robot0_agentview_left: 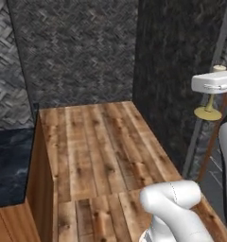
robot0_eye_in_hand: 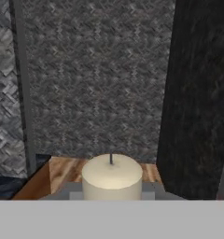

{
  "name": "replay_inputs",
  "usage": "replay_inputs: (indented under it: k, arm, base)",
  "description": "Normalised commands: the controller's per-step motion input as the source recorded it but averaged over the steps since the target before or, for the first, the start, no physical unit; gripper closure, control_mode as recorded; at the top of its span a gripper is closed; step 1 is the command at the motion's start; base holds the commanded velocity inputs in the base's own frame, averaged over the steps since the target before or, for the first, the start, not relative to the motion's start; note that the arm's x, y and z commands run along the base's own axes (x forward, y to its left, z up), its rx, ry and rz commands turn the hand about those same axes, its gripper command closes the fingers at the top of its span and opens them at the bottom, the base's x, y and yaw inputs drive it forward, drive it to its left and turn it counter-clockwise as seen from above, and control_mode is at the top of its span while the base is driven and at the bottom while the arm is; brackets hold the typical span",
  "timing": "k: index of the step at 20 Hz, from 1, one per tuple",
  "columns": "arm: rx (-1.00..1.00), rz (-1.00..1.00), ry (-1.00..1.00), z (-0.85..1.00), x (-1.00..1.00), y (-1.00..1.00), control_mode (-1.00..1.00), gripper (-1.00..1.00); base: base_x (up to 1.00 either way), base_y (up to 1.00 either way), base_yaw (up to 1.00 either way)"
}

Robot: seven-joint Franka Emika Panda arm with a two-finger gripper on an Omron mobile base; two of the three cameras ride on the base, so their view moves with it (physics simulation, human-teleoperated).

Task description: Get the candle and the wine from the cabinet and move them to the dining counter.

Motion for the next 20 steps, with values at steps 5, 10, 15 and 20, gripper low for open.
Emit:
replay_inputs:
  k: [5, 10, 15, 20]
  arm:
    - [0.0, 0.0, 0.0, 0.0, 0.0, 0.0, 1.0, 1.0]
    - [0.0, 0.0, 0.0, 0.0, 0.0, 0.0, 1.0, 1.0]
    - [0.0, 0.0, 0.0, 0.0, 0.0, 0.0, 1.0, 1.0]
    - [0.0, 0.0, 0.0, 0.0, 0.0, 0.0, 1.0, 1.0]
  base:
    - [1.0, 0.15, 0.0]
    - [1.0, -0.01, -0.06]
    - [1.0, -0.03, -0.06]
    - [1.0, -0.25, -0.04]
